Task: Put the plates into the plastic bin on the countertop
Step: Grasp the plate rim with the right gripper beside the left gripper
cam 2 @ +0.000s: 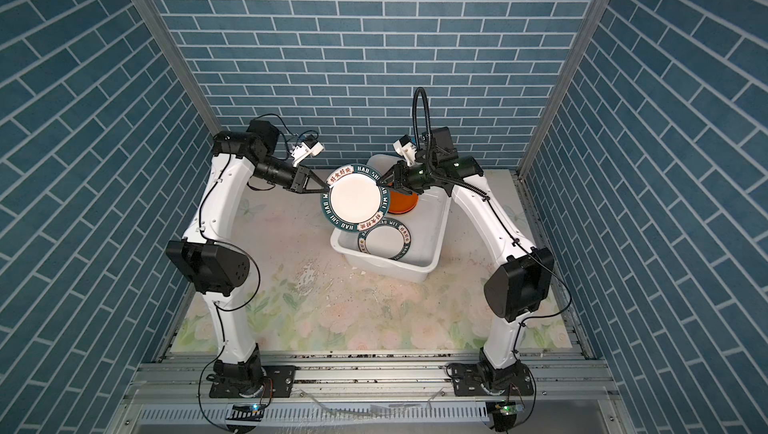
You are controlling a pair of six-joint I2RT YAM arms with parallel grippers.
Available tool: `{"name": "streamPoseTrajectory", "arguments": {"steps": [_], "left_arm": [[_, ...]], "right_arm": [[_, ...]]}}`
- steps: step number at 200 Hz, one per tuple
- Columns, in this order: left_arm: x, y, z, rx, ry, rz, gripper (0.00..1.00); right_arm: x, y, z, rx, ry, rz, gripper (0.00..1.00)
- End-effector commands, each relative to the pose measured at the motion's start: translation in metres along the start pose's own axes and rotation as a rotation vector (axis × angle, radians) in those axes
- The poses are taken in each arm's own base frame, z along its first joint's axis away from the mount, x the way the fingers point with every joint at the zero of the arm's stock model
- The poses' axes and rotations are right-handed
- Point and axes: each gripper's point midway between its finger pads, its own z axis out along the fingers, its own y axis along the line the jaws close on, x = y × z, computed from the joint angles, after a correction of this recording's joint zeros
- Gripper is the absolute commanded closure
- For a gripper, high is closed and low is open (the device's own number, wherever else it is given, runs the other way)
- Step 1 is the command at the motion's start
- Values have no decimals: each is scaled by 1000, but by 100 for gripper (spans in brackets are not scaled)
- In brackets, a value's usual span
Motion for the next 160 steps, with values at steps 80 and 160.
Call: {"name": "streamPoseTrajectory", "arguments": {"steps": [80,160], "left_arm": [[3,-6,8,76,7,-36,65],[11,22,-3,-149,48,-9,22]], "right_arm": [[2,3,-5,15,-13,-54,100],[-11,-21,-10,30,-58,-31,100]]}}
